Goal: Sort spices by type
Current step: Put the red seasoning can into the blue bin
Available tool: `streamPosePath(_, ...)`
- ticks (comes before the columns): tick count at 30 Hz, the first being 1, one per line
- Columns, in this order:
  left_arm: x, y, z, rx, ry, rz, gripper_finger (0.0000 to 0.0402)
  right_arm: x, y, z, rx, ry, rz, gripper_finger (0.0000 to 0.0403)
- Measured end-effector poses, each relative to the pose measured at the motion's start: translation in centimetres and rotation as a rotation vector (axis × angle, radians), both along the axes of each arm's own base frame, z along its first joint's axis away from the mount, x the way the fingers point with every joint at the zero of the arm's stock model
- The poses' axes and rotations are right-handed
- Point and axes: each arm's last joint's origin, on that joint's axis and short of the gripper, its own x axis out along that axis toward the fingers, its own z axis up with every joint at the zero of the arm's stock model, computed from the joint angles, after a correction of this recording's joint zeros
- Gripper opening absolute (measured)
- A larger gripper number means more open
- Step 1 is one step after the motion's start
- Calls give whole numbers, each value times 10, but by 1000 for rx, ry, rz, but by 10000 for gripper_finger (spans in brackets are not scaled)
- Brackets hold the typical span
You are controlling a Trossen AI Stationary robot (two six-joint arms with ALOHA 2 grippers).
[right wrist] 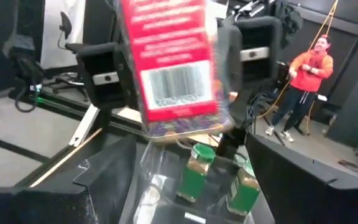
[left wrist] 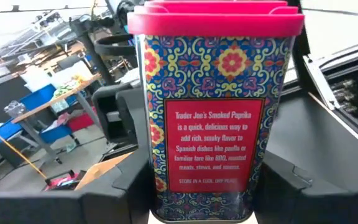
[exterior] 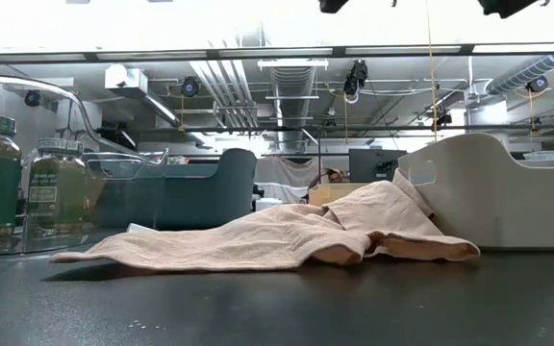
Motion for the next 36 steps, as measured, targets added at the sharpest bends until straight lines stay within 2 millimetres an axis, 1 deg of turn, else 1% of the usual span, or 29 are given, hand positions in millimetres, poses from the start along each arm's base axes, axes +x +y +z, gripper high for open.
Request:
streamPosePath(5, 3, 5, 0, 2, 3, 18, 184, 17, 7, 3, -25, -19, -4, 310)
streamPosePath(9, 3, 4, -1, 6, 10, 4, 184, 23, 9, 4, -81, 32, 12, 306)
streamPosePath(17, 2, 3, -4, 7, 35, -14, 184, 27, 11, 10, -96, 88, 35, 267)
streamPosePath(23, 2, 3, -6, 7, 44, -10, 184, 29, 12, 11, -100, 124, 30, 216)
streamPosePath(27, 2, 3, -7, 2, 44, -8, 184, 29, 12, 11, -89, 131, 29, 212)
streamPosePath(28, 2, 3, -7, -1, 44, -6, 189, 29, 11, 11, -89, 131, 27, 212)
streamPosePath(29, 2, 4, -7, -6, 43, -4, 205, 29, 11, 11, -92, 132, 21, 212)
streamPosePath(33, 2, 5, -8, -2, 43, 46, 299, 27, 10, 11, -107, 179, -4, 212)
streamPosePath(36, 1, 6, -5, -5, 36, 79, 346, 23, 8, 14, -98, 216, -27, 212)
